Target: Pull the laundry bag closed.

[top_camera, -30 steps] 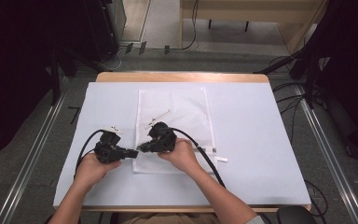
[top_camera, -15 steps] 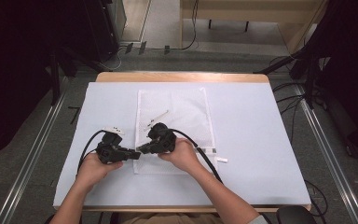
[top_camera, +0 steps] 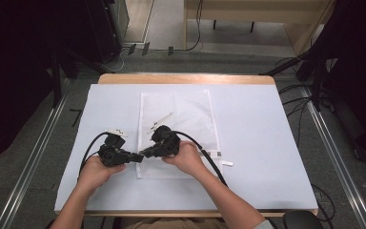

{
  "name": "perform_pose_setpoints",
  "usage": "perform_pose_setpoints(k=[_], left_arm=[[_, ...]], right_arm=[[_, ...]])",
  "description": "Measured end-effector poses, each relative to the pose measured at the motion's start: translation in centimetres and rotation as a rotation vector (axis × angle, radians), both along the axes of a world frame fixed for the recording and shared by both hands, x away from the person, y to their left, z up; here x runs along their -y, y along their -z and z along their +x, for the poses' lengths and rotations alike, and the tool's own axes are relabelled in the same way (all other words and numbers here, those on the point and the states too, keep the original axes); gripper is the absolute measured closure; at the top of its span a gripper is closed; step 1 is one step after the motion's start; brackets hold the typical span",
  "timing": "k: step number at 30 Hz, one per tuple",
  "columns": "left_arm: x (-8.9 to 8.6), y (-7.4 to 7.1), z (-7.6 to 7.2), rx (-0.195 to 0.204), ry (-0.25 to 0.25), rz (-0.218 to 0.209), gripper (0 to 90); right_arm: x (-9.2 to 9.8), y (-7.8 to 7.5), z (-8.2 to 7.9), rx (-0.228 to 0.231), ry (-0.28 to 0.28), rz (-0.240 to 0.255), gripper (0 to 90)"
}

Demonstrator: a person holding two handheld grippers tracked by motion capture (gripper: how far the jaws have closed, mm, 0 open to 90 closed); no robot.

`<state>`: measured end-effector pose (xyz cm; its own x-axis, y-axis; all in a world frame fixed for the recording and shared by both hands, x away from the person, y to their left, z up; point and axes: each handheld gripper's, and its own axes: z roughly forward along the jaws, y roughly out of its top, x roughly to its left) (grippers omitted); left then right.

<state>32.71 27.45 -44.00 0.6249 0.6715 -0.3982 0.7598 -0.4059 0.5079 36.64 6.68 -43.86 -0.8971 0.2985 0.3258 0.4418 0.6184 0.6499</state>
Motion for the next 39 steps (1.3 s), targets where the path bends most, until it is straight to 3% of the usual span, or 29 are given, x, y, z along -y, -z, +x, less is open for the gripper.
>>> perform_pose_setpoints(k=[6,11,17,21,27,31,39], left_arm=[[-0.2,0.0,0.0,0.008,0.001,-0.004,88.8],[-0.9,0.0,-0.2,0.008,-0.012,-0.006,88.7],[-0.8,0.1,-0.3,0.014,-0.005,-0.014,88.5],[-1.1,0.1,-0.3,0.025,-0.010,-0.015,88.4],[-1.1,0.0,-0.5,0.036,-0.018,-0.026,88.0],[-1.1,0.1,-0.7,0.040,-0.011,-0.010,88.0],[-1.0,0.1,-0.5,0.036,-0.006,-0.023,88.0]], right_arm=[[0.3,0.3,0.0,0.016,-0.001,0.007,88.6],[1.2,0.7,0.5,-0.012,0.039,-0.013,88.6],[2.0,1.0,0.3,0.025,0.023,-0.020,88.5],[2.5,1.3,0.7,0.005,0.040,-0.013,88.5],[3.3,0.8,0.8,-0.012,0.042,-0.007,88.5],[3.4,0.7,0.4,0.012,0.019,-0.019,88.5],[4.3,0.7,0.6,0.014,0.036,-0.010,88.4]])
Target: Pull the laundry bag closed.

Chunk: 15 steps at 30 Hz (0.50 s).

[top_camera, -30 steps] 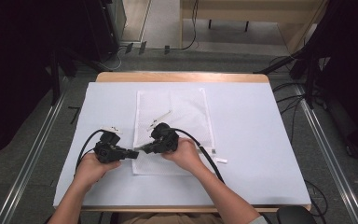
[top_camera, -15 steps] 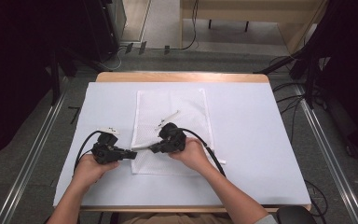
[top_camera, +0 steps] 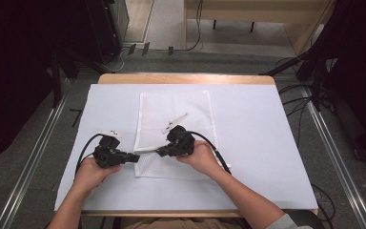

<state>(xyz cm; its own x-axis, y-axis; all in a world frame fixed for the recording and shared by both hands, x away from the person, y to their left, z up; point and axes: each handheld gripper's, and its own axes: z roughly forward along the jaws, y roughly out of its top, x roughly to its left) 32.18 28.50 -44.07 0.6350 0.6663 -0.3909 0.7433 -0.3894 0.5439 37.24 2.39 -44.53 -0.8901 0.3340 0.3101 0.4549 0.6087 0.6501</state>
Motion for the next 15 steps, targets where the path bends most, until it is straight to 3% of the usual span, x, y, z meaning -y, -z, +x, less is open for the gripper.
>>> perform_pose_setpoints(k=[15], left_arm=[[0.00,0.03,-0.01,-0.002,0.006,0.008,87.9]], right_arm=[[0.53,0.25,0.45,-0.022,0.015,-0.004,88.3]])
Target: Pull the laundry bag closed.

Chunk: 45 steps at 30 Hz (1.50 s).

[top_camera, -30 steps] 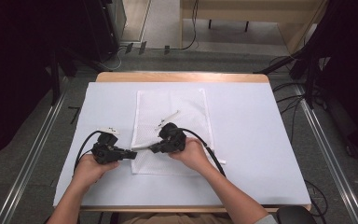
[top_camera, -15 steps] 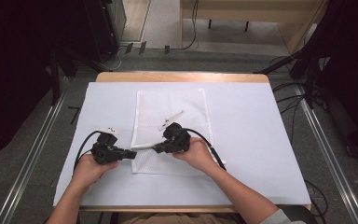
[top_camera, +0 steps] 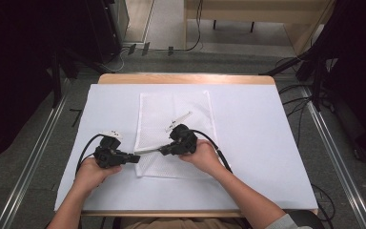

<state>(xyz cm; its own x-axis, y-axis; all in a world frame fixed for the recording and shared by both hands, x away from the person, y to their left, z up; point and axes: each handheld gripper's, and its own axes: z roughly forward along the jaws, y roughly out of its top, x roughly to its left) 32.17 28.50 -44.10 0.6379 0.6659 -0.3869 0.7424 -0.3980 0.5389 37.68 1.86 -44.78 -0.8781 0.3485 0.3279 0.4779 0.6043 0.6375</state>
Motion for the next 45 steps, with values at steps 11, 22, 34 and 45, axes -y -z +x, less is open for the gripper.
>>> perform_pose_setpoints(k=[11,22,34,45], left_arm=[[-0.1,0.0,-0.1,-0.002,-0.005,0.004,87.8],[-0.3,-0.1,-0.1,-0.004,-0.007,0.003,87.8],[-0.2,0.0,-0.2,-0.007,-0.001,0.005,87.8],[-0.4,0.0,-0.2,-0.013,-0.003,0.007,87.9]], right_arm=[[0.8,0.0,0.2,-0.001,0.008,-0.014,88.3],[1.6,-0.1,0.2,-0.004,0.018,-0.015,88.3],[2.5,0.0,0.3,-0.007,0.029,-0.026,88.3],[3.5,-0.1,0.1,-0.003,0.041,-0.041,88.3]])
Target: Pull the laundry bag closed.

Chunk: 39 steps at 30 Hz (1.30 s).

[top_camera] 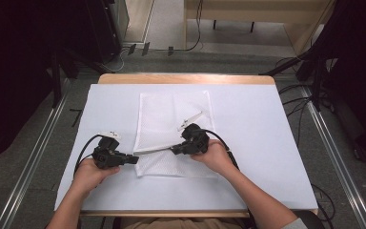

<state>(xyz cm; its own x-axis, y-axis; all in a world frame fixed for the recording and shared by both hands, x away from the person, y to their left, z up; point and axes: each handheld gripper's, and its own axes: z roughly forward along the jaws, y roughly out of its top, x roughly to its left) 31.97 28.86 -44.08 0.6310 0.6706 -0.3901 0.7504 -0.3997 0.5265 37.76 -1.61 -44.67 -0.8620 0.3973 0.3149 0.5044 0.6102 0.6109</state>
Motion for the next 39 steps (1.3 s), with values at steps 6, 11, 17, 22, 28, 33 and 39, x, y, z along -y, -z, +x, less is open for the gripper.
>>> perform_pose_setpoints(k=[6,11,17,22,28,33,39], left_arm=[[-0.1,0.0,0.0,-0.004,-0.007,0.002,87.9],[-0.4,0.0,0.1,-0.001,-0.012,0.000,87.9],[-0.5,0.0,0.0,-0.005,-0.015,0.004,87.8],[-0.5,0.0,0.0,-0.006,-0.012,0.004,87.7],[-0.6,-0.1,-0.1,-0.006,-0.010,0.004,87.6],[-0.5,0.0,0.0,-0.010,-0.008,0.009,87.5],[-0.6,0.0,-0.1,-0.009,-0.006,0.012,87.6]], right_arm=[[0.9,0.0,0.0,0.004,0.009,-0.012,88.2],[2.1,0.1,0.3,-0.007,0.044,-0.016,88.2],[2.6,0.1,0.4,-0.006,0.060,-0.019,88.2],[2.9,0.1,0.3,-0.009,0.062,-0.019,88.2],[3.8,0.1,0.3,-0.008,0.076,-0.023,88.1],[4.2,0.1,0.3,-0.009,0.084,-0.023,88.1],[4.6,0.0,0.2,-0.008,0.084,-0.024,88.1]])
